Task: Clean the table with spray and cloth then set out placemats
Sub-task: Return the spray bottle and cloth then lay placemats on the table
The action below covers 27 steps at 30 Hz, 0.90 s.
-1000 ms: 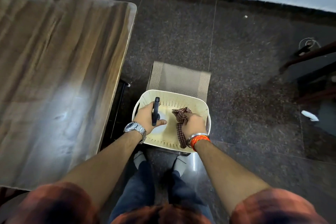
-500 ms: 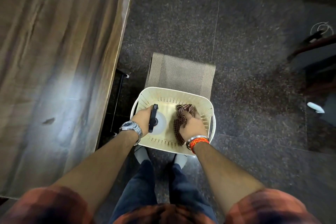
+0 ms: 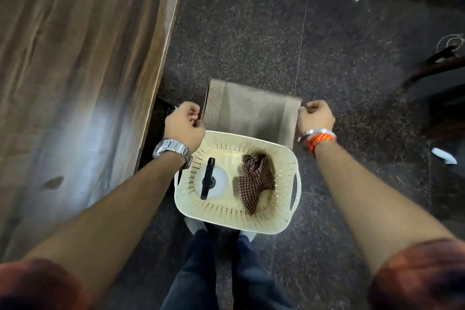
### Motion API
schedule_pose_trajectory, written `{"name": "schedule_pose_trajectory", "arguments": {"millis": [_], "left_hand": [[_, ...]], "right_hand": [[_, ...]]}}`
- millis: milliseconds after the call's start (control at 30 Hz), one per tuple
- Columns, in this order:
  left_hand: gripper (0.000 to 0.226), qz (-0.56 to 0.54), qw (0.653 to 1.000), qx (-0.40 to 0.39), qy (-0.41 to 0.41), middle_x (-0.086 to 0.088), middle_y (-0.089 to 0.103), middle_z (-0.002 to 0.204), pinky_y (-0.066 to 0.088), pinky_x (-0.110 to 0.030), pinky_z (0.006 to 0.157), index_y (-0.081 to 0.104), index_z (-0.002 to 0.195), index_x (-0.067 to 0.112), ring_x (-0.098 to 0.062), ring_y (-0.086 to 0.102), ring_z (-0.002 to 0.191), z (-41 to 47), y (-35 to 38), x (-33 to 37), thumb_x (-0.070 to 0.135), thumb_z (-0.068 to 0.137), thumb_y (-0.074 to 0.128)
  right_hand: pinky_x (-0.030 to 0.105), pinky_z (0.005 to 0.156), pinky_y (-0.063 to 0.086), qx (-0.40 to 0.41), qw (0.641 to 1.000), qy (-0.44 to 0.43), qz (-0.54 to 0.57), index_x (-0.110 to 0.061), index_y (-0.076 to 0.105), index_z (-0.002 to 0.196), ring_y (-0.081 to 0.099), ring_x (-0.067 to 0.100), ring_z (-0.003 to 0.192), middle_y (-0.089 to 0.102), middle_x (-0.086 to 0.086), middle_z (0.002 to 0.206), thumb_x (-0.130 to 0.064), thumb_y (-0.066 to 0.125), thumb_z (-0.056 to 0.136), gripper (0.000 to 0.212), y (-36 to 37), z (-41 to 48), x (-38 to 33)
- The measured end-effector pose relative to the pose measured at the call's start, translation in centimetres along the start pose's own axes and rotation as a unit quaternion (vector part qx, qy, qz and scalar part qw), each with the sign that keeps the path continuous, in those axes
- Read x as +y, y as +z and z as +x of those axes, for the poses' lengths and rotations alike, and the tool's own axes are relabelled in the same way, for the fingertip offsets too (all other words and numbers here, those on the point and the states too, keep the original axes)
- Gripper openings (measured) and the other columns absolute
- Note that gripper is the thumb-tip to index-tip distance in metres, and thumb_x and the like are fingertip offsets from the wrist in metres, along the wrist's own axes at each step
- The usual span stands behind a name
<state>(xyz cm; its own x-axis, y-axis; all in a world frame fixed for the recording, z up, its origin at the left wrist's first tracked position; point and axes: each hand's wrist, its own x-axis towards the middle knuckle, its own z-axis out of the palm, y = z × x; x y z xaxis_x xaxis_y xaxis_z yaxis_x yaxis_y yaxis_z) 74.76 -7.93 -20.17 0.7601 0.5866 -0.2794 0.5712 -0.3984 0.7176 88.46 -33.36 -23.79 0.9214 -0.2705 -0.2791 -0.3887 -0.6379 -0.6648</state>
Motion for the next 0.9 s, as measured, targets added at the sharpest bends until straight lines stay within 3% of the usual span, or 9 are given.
{"name": "schedule_pose_trajectory", "arguments": {"millis": [100,167,233,300,400,467,533,667,900], "left_hand": [[0.028,0.027,0.999,-0.026,-0.019,-0.006,0.069,0.106,0.054,-0.032,0.097,0.067,0.114,0.010,-0.019,0.066,0.097,1.2,0.7,-0.8,0.012,0.087,0.072],[0.034,0.032,0.999,-0.030,-0.030,-0.003,0.068,0.106,0.054,-0.036,0.099,0.066,0.115,0.012,-0.019,0.066,0.103,1.8,0.7,-1.5,0.021,0.084,0.077],[0.042,0.030,0.998,-0.034,-0.031,-0.003,0.069,0.110,0.054,-0.040,0.101,0.066,0.116,0.013,-0.019,0.066,0.107,2.2,0.6,-1.8,0.030,0.080,0.080],[0.053,0.046,0.997,-0.050,-0.030,-0.005,0.069,0.119,0.052,-0.040,0.103,0.064,0.122,0.012,-0.019,0.065,0.113,2.3,0.4,-1.5,0.038,0.079,0.082],[0.068,0.071,0.995,-0.069,-0.023,-0.003,0.064,0.131,0.049,-0.035,0.105,0.061,0.131,0.013,-0.018,0.060,0.121,2.4,-0.1,-0.8,0.047,0.077,0.084],[0.073,0.077,0.993,-0.083,-0.021,-0.002,0.062,0.135,0.048,-0.034,0.106,0.058,0.134,0.014,-0.017,0.058,0.124,2.4,-0.4,-0.3,0.049,0.075,0.084],[0.075,0.081,0.992,-0.094,-0.021,-0.003,0.061,0.138,0.047,-0.033,0.106,0.057,0.135,0.014,-0.018,0.057,0.126,2.2,-0.5,0.0,0.049,0.075,0.085],[0.073,0.078,0.992,-0.093,-0.021,-0.003,0.061,0.138,0.044,-0.027,0.102,0.057,0.135,0.014,-0.018,0.057,0.126,1.7,-0.6,1.0,0.050,0.077,0.083],[0.073,0.009,0.998,-0.017,-0.059,-0.006,0.058,0.142,0.043,-0.036,0.108,0.050,0.142,0.012,-0.025,0.057,0.127,1.0,-3.3,5.2,0.059,0.088,0.065]], "right_hand": [[0.043,0.092,0.052,-0.138,0.987,0.073,-0.047,-0.018,0.057,0.117,0.063,0.027,0.100,0.064,0.007,0.108,-0.032,0.069,0.075,0.046,2.1,3.9,1.2],[0.043,0.090,0.054,-0.191,0.978,0.079,-0.035,-0.021,0.056,0.123,0.060,0.021,0.093,0.058,0.003,0.105,-0.027,0.071,0.081,0.045,3.4,4.5,0.6],[0.021,0.078,0.056,-0.235,0.969,0.068,-0.027,-0.023,0.061,0.120,0.055,0.014,0.080,0.057,0.002,0.096,-0.015,0.067,0.087,0.034,4.3,4.8,-0.2],[0.003,0.054,0.044,-0.269,0.961,0.047,-0.036,-0.020,0.063,0.121,0.054,0.011,0.081,0.060,0.003,0.099,-0.006,0.065,0.088,0.036,5.2,5.7,-0.3],[0.011,0.069,0.046,-0.242,0.967,0.073,-0.025,-0.028,0.067,0.116,0.055,0.013,0.091,0.057,0.004,0.119,-0.012,0.079,0.074,0.046,5.9,6.1,-0.7],[0.020,0.079,0.045,-0.219,0.971,0.098,-0.013,-0.022,0.066,0.115,0.056,0.015,0.092,0.060,0.005,0.112,-0.014,0.082,0.070,0.048,5.7,6.1,-0.6],[0.018,0.077,0.043,-0.159,0.982,0.106,0.005,-0.013,0.067,0.108,0.060,0.014,0.089,0.063,0.004,0.099,-0.015,0.081,0.074,0.037,5.0,6.1,-0.4],[0.024,0.073,0.053,-0.049,0.992,0.022,0.111,-0.020,0.070,0.069,0.060,0.005,0.064,0.067,-0.003,0.071,-0.018,0.083,0.068,0.013,2.9,4.4,-2.9],[0.014,0.058,0.038,-0.131,0.922,-0.254,0.263,-0.025,0.049,0.057,0.044,-0.007,0.052,0.050,-0.014,0.058,0.001,0.072,0.073,0.038,-2.4,-5.9,-12.9]]}}
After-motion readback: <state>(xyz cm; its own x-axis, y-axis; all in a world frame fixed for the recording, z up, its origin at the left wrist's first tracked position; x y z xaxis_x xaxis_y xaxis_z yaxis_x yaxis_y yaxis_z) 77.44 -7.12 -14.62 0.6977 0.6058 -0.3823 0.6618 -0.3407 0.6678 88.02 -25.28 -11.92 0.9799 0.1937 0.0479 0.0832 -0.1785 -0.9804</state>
